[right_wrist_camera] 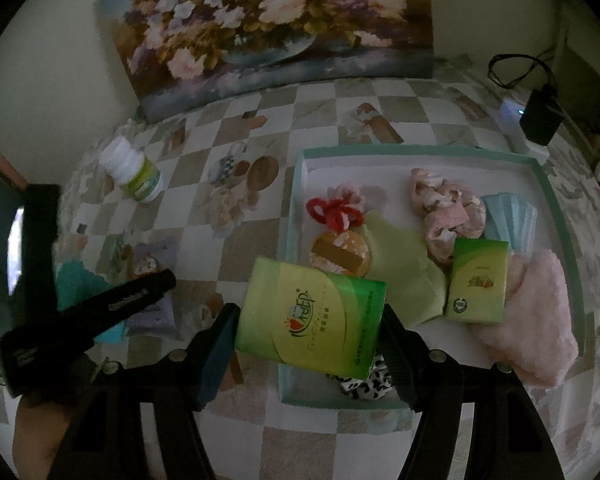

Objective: Organize soft objects
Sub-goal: 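Grasp the baby-wipes pouch with the left tool while the right tool holds the tissue pack, then carry the wipes pouch with the left tool while the right tool carries the tissue pack into the tray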

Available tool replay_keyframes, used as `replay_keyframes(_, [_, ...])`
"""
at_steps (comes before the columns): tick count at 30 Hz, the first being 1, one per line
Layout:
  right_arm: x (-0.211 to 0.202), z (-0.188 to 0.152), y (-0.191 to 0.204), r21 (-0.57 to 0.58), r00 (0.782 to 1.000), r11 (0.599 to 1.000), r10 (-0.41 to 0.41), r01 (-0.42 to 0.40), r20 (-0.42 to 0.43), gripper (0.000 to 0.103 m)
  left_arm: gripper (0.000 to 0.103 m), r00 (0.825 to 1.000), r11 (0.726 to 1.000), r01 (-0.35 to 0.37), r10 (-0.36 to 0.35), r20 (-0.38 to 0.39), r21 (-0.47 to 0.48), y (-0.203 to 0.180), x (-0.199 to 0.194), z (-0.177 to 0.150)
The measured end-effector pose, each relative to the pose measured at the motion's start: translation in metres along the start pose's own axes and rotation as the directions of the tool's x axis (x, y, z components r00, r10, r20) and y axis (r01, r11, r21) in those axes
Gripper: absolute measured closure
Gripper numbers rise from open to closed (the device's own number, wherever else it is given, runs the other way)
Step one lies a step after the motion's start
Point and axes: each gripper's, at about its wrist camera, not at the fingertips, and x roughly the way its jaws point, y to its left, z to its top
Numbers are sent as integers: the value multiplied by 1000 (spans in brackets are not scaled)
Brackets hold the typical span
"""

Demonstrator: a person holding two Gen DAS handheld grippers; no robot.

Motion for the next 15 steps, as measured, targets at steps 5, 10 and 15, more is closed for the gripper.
replay_keyframes(5, [-6,5,-23,80,1000,997,0,-2,23,32,55,996,995,66,-71,56,78,-27,-21,1])
replay_keyframes(10, [-11,6,-60,195,999,981,-25,18,38,32,55,990,981,112,-123,62,161,-55,-33,-9])
replay_keyframes(15, [-14,3,-93,286,998,958,-53,40,39,32,55,985,957,161,-172,28,242,-85,-29,-19])
